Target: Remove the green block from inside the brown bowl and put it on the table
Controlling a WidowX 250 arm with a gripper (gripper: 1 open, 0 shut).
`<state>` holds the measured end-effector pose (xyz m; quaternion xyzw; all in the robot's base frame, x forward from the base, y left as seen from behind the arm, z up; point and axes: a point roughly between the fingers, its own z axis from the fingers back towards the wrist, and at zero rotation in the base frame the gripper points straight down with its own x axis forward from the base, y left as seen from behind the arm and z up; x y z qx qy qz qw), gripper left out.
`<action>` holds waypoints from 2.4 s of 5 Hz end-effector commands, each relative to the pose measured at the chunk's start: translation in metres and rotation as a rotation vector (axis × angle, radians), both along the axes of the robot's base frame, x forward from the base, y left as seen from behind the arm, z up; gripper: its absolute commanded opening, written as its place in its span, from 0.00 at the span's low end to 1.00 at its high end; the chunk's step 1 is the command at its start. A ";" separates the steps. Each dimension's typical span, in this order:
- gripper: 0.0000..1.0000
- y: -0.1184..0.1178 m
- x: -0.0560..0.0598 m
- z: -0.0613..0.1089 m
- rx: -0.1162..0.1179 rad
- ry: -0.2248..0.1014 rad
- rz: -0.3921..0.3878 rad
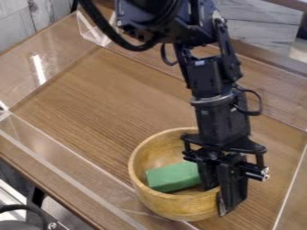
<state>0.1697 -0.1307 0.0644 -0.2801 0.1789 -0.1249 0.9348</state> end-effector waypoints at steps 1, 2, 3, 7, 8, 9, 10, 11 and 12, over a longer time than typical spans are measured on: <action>0.00 0.005 -0.010 -0.010 0.028 0.143 0.019; 0.00 0.009 -0.007 -0.004 0.025 0.151 0.024; 0.00 0.012 -0.004 0.002 0.021 0.161 0.029; 0.00 0.019 0.002 0.025 0.007 0.217 0.022; 0.00 0.020 0.002 0.030 0.001 0.233 0.018; 0.00 0.021 0.003 0.035 -0.003 0.250 0.014; 0.00 0.022 0.003 0.039 -0.006 0.266 0.008; 0.00 0.023 0.003 0.042 -0.010 0.280 0.002; 0.00 0.023 0.004 0.045 -0.016 0.293 -0.003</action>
